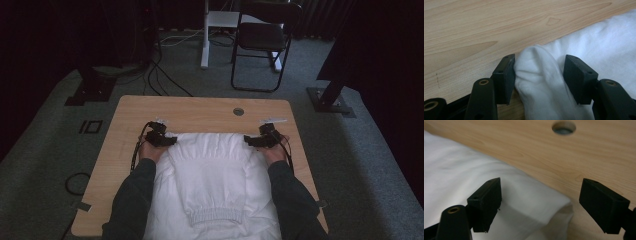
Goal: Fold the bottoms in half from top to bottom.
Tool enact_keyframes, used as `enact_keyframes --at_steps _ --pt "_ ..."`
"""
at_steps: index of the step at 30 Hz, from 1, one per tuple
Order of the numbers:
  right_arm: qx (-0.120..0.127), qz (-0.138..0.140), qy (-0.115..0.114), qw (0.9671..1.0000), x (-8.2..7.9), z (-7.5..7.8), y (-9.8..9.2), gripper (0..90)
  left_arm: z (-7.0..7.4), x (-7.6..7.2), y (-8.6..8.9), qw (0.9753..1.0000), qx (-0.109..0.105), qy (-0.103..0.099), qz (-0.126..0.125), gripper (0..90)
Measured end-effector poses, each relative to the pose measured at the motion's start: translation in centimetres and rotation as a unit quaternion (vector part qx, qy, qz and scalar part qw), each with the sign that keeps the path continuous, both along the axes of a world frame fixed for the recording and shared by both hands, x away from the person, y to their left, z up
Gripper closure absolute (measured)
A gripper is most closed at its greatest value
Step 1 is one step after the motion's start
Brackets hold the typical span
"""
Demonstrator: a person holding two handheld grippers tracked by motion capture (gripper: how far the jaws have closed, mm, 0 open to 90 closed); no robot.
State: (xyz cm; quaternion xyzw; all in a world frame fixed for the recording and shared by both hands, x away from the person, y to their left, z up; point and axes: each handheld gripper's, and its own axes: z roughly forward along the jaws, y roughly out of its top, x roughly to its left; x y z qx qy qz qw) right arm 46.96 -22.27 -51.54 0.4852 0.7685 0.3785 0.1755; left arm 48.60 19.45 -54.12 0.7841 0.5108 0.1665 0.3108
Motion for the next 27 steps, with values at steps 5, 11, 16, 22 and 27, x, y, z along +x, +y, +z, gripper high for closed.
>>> enact_keyframes --at_steps 5,11,16,22,27 --pt "-0.037 -0.011 0.051 0.9979 2.4 -2.5 0.6 25.0 0.0 -0.1 0.0 1.0 -0.002 0.001 -0.005 50.0" --pt "-0.039 -0.011 0.057 0.9975 2.7 -3.1 0.4 53.4 0.0 -0.2 -0.2 0.9997 -0.018 0.006 -0.014 67.9" --pt "-0.028 0.011 0.067 0.9973 2.4 -3.0 0.9 84.6 -0.1 -0.3 0.0 0.9989 -0.045 0.012 -0.013 80.9" --pt "0.005 -0.001 0.056 0.9984 2.0 -2.2 0.1 87.0 1.2 -0.5 1.4 0.9948 -0.102 0.0 0.0 84.0" --pt "0.044 -0.003 0.019 0.9988 1.7 0.9 -1.2 87.2 4.5 -0.9 2.9 0.979 -0.201 -0.036 0.004 84.5"
